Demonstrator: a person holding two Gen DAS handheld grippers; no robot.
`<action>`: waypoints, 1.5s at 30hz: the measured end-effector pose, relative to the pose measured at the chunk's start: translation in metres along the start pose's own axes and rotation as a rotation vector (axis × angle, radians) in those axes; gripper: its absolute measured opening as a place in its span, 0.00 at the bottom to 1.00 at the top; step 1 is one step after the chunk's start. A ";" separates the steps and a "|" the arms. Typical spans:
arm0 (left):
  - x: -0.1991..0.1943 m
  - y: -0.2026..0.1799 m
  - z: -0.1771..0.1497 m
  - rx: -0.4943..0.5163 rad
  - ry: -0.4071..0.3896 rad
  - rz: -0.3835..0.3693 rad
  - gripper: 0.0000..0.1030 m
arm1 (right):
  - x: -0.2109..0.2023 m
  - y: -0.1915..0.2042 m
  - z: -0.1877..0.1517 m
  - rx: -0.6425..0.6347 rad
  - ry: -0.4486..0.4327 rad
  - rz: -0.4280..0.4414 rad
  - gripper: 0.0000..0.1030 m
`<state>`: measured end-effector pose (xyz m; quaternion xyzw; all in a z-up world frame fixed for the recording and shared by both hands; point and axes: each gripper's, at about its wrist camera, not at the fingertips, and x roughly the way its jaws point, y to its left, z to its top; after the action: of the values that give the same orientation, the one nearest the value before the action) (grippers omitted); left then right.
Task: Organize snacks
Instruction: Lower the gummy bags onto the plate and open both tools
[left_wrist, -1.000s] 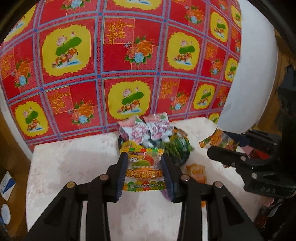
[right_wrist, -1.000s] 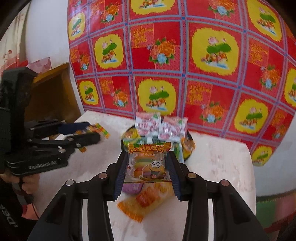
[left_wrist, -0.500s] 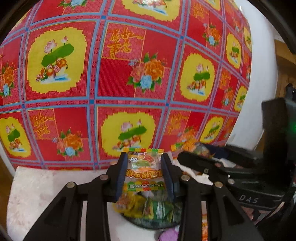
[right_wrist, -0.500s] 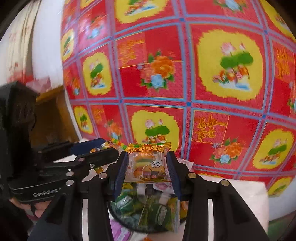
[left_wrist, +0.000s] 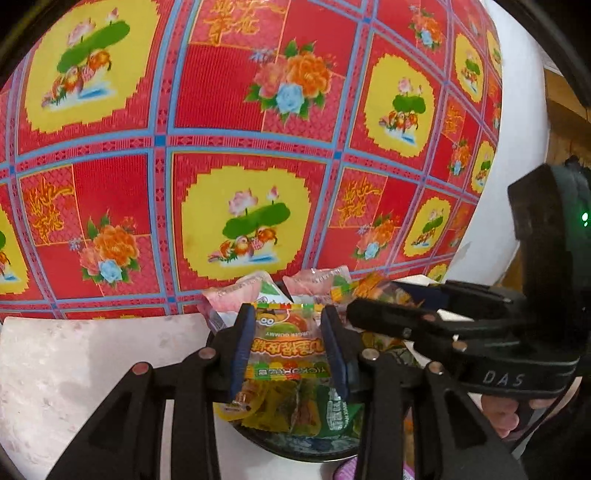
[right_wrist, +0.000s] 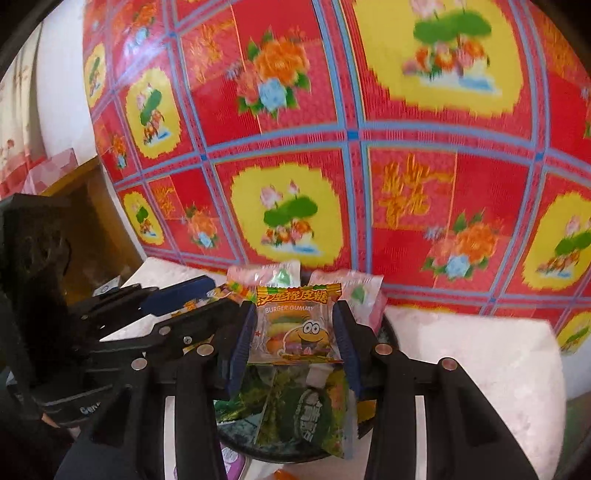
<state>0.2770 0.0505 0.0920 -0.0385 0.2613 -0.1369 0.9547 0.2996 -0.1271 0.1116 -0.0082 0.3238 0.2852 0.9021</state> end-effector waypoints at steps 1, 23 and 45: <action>0.002 0.000 -0.001 0.004 0.009 0.005 0.37 | 0.003 0.000 -0.002 -0.001 0.015 -0.003 0.42; 0.024 0.017 -0.002 -0.077 0.153 -0.024 0.37 | 0.025 0.006 -0.014 -0.086 0.052 -0.104 0.43; 0.016 0.035 0.005 -0.176 0.093 -0.070 0.62 | 0.017 -0.010 -0.008 -0.018 -0.005 -0.132 0.61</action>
<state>0.3010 0.0799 0.0836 -0.1246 0.3150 -0.1482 0.9291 0.3102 -0.1285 0.0936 -0.0370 0.3177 0.2279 0.9197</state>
